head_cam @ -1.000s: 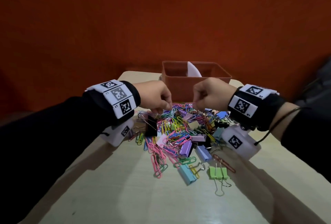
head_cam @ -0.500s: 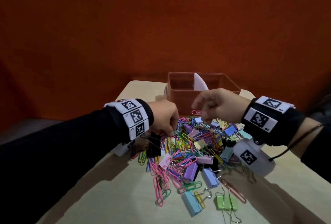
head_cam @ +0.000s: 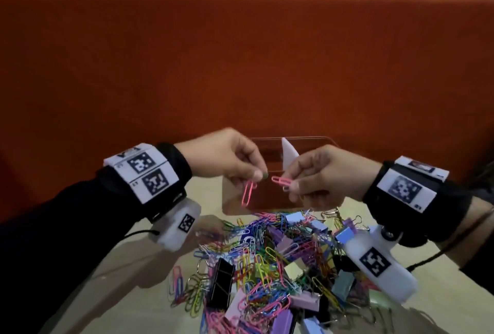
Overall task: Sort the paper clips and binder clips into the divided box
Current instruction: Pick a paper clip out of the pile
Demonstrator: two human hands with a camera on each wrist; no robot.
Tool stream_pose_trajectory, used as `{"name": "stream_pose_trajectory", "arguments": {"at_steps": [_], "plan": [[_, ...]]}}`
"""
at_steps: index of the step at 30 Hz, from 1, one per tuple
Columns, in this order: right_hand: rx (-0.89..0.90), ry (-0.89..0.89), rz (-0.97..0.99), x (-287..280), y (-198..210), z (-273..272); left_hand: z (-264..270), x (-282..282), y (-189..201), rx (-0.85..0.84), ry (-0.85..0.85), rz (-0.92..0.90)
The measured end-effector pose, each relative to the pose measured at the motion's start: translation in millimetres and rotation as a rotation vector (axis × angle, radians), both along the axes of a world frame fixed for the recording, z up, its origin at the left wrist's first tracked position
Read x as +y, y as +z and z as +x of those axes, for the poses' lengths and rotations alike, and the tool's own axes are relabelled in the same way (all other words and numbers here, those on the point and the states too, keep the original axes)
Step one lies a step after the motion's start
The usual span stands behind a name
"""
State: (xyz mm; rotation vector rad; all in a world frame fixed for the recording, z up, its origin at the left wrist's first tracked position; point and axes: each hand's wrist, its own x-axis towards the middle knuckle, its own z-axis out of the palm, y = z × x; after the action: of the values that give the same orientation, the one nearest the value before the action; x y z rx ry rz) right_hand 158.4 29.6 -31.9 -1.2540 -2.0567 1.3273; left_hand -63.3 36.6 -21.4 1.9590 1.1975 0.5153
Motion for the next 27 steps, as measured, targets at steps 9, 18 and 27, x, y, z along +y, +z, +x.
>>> {"name": "stream_pose_trajectory", "arguments": {"at_steps": [9, 18, 27], "plan": [[-0.017, -0.357, 0.326, 34.1, 9.4, -13.5, 26.7, 29.6, 3.4, 0.02, 0.31, 0.37], [-0.352, -0.061, 0.575, -2.9, -11.5, -14.0, 16.4, -5.7, -10.5, 0.328, 0.126, 0.44], [-0.758, 0.31, 0.465, -35.0, -30.4, -37.9, 26.5, -40.3, -37.6, 0.704, -0.165, 0.068]]}}
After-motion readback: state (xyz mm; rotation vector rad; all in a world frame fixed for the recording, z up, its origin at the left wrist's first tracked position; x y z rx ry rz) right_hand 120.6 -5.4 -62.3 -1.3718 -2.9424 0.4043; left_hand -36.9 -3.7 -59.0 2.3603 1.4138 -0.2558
